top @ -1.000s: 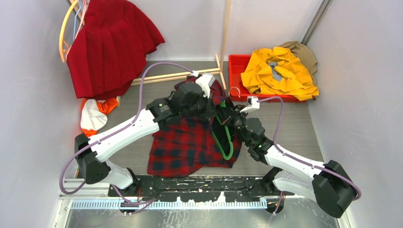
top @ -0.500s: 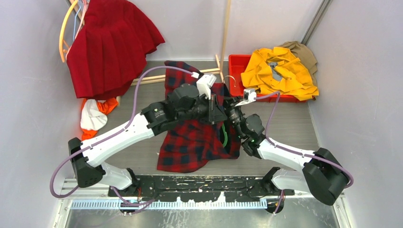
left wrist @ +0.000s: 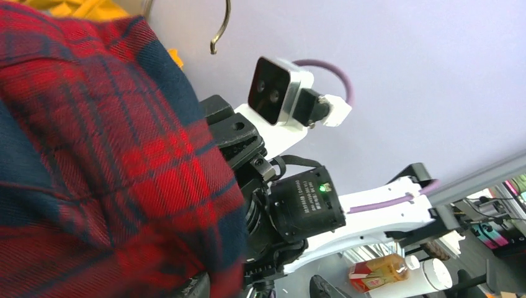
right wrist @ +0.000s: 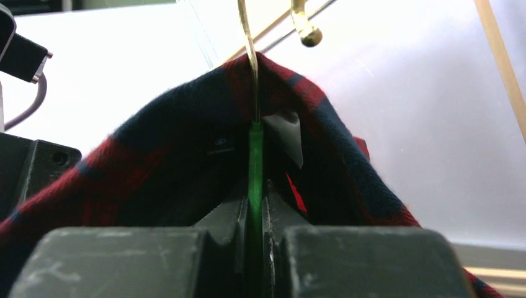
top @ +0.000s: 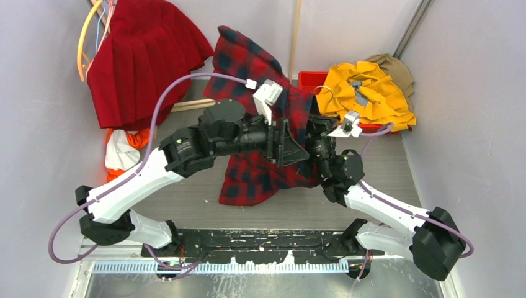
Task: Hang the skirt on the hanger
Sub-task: Adjust the skirt on the hanger.
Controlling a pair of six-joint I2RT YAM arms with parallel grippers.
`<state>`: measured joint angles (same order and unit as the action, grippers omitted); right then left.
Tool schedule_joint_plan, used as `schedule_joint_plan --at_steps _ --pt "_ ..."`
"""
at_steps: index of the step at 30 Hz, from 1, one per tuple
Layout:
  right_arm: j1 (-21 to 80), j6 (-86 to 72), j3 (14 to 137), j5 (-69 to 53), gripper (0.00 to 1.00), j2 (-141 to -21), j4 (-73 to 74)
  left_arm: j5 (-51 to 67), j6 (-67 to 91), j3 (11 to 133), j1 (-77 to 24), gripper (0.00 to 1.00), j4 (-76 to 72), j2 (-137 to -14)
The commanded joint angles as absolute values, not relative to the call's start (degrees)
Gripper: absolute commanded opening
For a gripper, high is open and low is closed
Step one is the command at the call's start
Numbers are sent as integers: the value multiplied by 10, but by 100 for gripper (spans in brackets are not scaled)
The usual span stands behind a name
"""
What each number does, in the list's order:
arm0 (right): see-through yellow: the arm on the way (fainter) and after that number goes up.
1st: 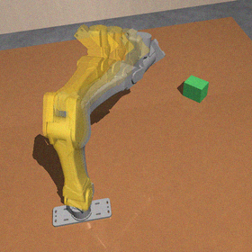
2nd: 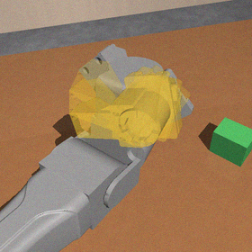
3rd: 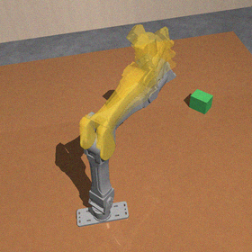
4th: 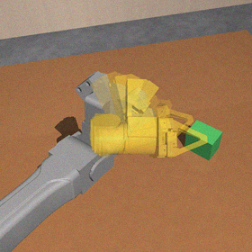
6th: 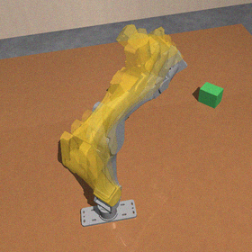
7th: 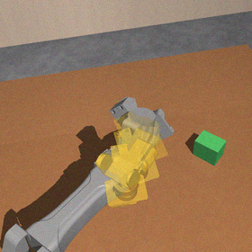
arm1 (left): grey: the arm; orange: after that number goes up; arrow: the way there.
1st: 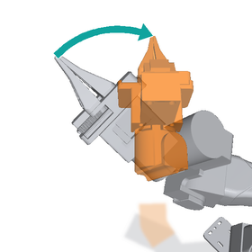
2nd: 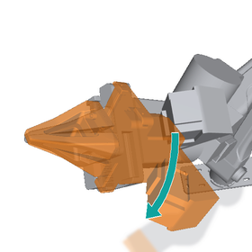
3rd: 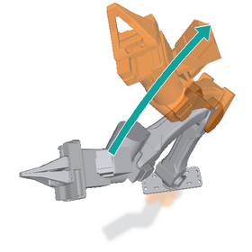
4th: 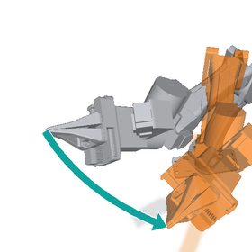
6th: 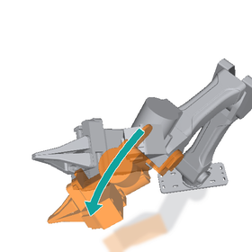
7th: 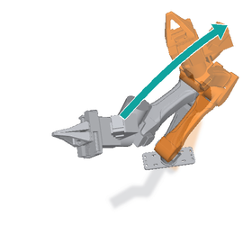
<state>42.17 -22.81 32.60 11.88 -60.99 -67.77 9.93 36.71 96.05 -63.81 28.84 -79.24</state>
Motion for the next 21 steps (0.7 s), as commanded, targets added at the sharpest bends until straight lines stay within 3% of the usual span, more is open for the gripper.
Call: schedule_joint_plan --at_steps 1,4,7,9,11,21 --pt "421 -234 360 123 1 -569 -785 84 318 1046 -649 58 364 -755" --pt "421 -245 356 112 1 -556 -785 17 287 1107 -649 62 415 -751" --pt "421 -255 348 106 1 -546 -789 -34 266 1177 -649 73 428 -757" --pt "421 -259 346 101 1 -542 -791 -70 255 1224 -649 88 442 -775" --pt "422 -263 349 91 1 -541 -794 -102 245 1256 -648 94 449 -799" --pt "425 -284 373 58 1 -552 -819 -184 245 1273 -641 99 404 -869"
